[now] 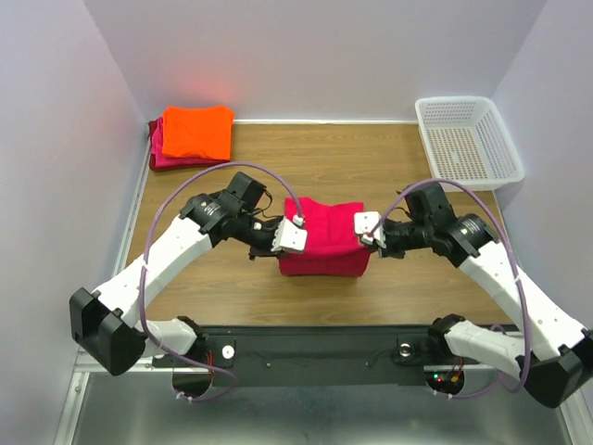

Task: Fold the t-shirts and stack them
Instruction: Fold the tshirt

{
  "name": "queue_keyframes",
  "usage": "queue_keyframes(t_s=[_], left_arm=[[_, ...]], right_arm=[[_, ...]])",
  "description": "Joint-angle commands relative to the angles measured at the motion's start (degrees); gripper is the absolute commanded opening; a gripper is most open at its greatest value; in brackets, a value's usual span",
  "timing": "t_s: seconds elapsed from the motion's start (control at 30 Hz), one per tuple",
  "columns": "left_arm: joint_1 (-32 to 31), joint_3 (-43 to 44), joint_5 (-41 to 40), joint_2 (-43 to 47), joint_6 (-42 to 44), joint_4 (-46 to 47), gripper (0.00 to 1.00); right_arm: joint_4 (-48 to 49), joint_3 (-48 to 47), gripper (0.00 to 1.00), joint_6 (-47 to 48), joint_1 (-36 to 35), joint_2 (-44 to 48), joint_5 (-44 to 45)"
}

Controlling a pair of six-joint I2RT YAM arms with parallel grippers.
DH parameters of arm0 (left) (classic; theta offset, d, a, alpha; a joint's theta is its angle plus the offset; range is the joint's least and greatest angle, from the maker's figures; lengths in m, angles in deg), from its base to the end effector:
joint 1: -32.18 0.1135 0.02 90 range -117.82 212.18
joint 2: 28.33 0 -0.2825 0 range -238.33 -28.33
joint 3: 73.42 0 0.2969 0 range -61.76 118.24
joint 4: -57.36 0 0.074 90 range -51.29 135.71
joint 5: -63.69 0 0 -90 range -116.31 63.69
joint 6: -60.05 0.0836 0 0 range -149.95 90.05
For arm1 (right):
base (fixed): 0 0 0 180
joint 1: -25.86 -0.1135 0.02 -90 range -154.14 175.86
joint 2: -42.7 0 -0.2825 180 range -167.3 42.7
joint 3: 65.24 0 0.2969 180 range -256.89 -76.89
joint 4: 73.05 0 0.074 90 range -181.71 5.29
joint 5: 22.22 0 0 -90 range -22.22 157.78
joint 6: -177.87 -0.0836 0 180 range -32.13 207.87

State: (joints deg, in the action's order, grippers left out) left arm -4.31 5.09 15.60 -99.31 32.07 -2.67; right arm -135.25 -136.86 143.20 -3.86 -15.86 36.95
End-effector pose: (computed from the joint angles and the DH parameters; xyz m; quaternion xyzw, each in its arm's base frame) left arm 0.2122 -0.2264 0.3114 0.7450 0.4901 -0.2640 0.3676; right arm 0.2022 0.1647 0.3114 -0.6790 0.6031 0.1683 0.3833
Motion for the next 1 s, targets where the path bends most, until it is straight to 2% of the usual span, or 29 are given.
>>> queue_keyframes(t_s=[0.0, 0.17, 0.3, 0.5, 0.63, 0.7, 0.8, 0.9, 0.97], left_arm=[[2.90, 7.04, -0.08, -5.89, -0.06, -6.81, 0.00], [8.35, 18.73, 3.35, -17.33, 4.33, -10.94, 0.00], [13.28, 31.38, 5.64, -32.61, 8.46, -15.51, 0.00], [14.08, 51.32, 5.11, -51.67, 8.39, -15.17, 0.06], [14.43, 58.64, 5.28, -61.54, 4.08, -11.58, 0.09], [14.52, 58.76, 5.02, -64.01, 0.66, -7.11, 0.10], [14.43, 56.03, 4.41, -64.90, -0.32, -5.41, 0.10], [14.52, 50.06, 3.88, -62.80, -1.29, -3.22, 0.10], [14.43, 44.09, 6.32, -60.69, -0.15, -3.91, 0.09]], right_arm=[[-2.03, -3.75, 0.01, 1.87, 1.15, -7.50, 3.94], [0.97, -9.10, 0.01, 6.62, 7.29, -17.44, -0.02], [1.24, -15.25, 0.01, 11.02, 12.31, -26.93, -2.39], [5.36, -21.14, 0.01, 14.63, 16.08, -43.02, -2.83], [10.18, -22.21, 0.01, 14.37, 17.67, -51.19, -2.22], [12.65, -21.78, 0.01, 14.10, 17.85, -54.45, -1.26], [16.00, -22.47, 0.01, 12.87, 17.85, -56.75, -1.51], [16.88, -22.22, 0.01, 12.17, 17.67, -57.80, -1.78], [17.06, -20.55, 0.01, 12.17, 17.24, -56.05, -2.04]])
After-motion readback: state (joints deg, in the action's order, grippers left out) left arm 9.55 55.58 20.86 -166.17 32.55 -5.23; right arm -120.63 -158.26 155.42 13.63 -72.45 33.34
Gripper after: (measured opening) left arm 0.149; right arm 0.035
